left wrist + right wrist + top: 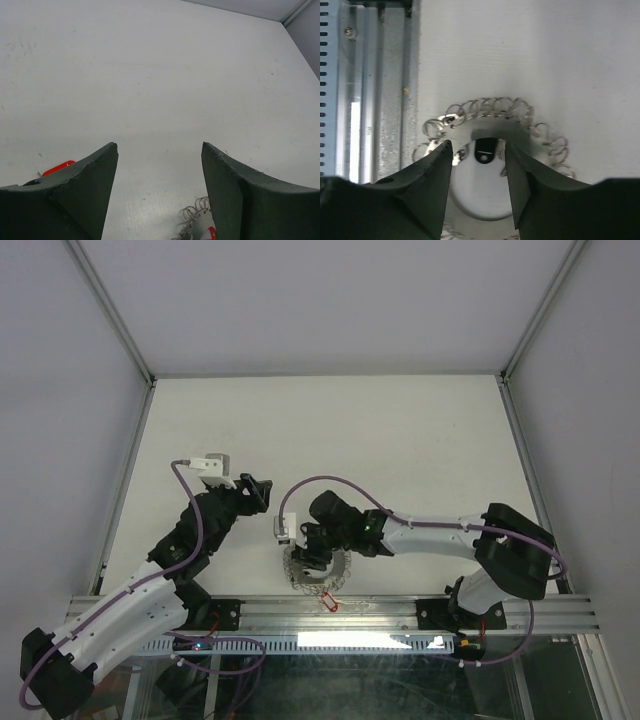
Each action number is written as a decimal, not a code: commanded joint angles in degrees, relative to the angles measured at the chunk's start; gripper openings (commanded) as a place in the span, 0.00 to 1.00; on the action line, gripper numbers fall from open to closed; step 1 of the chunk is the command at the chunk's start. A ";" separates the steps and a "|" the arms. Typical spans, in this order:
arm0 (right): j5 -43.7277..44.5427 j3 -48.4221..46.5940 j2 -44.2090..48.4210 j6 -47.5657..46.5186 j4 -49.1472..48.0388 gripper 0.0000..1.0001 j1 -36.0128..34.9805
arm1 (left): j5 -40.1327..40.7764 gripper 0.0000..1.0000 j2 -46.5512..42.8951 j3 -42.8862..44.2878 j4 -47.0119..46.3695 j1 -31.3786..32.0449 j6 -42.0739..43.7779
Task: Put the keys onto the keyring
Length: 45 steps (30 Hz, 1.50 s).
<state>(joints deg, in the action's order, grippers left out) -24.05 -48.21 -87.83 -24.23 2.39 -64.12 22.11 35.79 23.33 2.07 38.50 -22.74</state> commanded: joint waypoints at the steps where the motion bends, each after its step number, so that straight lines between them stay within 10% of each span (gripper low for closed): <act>1: 10.26 -0.31 2.73 16.83 3.28 0.52 -6.26 | 0.68 0.67 0.39 2.83 -1.06 -0.54 1.27; 11: 24.93 1.96 1.21 30.94 2.81 0.66 -13.44 | 1.01 0.67 0.67 2.69 -1.40 -0.52 1.49; 27: 36.14 3.74 -2.41 27.28 5.67 0.53 -12.91 | 0.53 0.67 1.70 2.39 -1.82 -0.55 1.71; 45: 23.69 4.34 10.15 22.32 4.46 0.50 6.36 | -3.83 0.67 3.21 1.85 -2.39 -0.53 2.02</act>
<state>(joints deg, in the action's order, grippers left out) 6.02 -42.09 -82.98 0.93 9.41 -59.86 22.09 38.50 23.88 2.07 38.50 -21.65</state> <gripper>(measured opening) 0.496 0.678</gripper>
